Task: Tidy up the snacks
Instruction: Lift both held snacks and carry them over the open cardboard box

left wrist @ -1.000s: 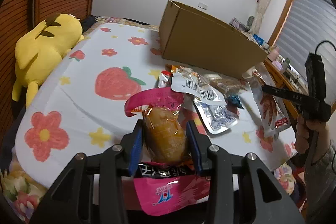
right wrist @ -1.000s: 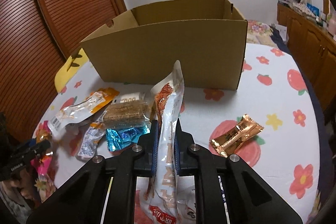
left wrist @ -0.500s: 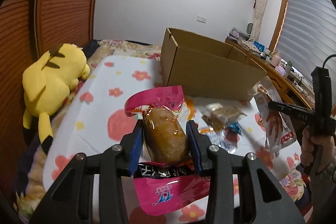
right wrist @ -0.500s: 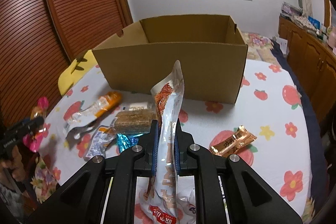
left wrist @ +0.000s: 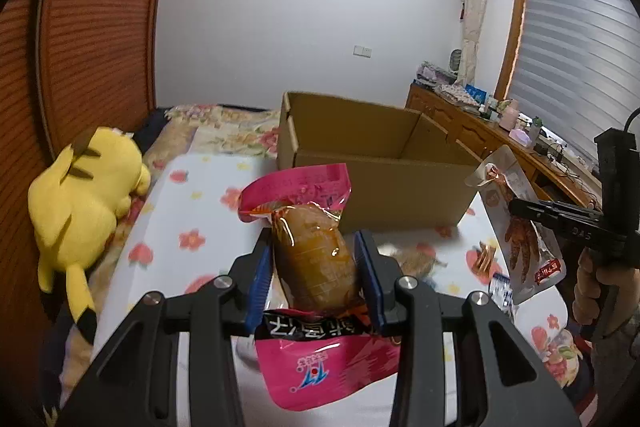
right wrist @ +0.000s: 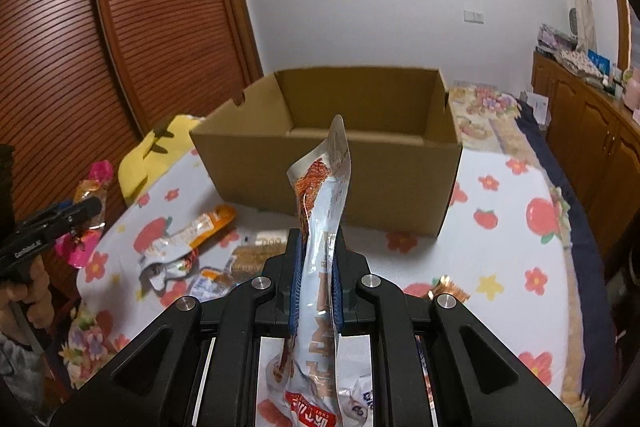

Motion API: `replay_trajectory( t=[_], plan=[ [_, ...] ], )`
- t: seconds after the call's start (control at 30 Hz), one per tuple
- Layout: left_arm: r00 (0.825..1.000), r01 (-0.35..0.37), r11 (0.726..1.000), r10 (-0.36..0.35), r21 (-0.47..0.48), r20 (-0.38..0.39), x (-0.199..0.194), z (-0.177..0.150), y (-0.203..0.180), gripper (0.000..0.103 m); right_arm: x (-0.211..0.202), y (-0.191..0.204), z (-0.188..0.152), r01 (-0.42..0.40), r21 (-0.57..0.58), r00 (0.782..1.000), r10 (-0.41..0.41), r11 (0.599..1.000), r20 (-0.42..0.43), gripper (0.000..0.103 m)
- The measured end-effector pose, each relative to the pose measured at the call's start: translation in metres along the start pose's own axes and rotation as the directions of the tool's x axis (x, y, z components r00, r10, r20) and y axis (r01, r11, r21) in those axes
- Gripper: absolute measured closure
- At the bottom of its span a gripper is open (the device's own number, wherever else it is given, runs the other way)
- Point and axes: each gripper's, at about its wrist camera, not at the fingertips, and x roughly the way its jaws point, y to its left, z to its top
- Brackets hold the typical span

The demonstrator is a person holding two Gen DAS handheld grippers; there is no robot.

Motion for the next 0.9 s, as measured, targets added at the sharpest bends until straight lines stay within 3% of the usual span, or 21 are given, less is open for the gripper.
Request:
replay_trajectory(
  t=[0.5,0.9],
  plan=[
    [0.997,0.024,0.993,-0.033,0.118,0.074,0.037,0.081,-0.027,0.064,-0.006,-0.013,0.077,0.053,-0.059,0.994,-0.047,0.997,0.097,0.094],
    [0.999,0.019,0.985,-0.028,0.171,0.046,0.100,0.122,-0.045,0.064,0.020,-0.019,0.130,0.121,-0.087,0.985,-0.109,0.989,0.131,0.094]
  ],
)
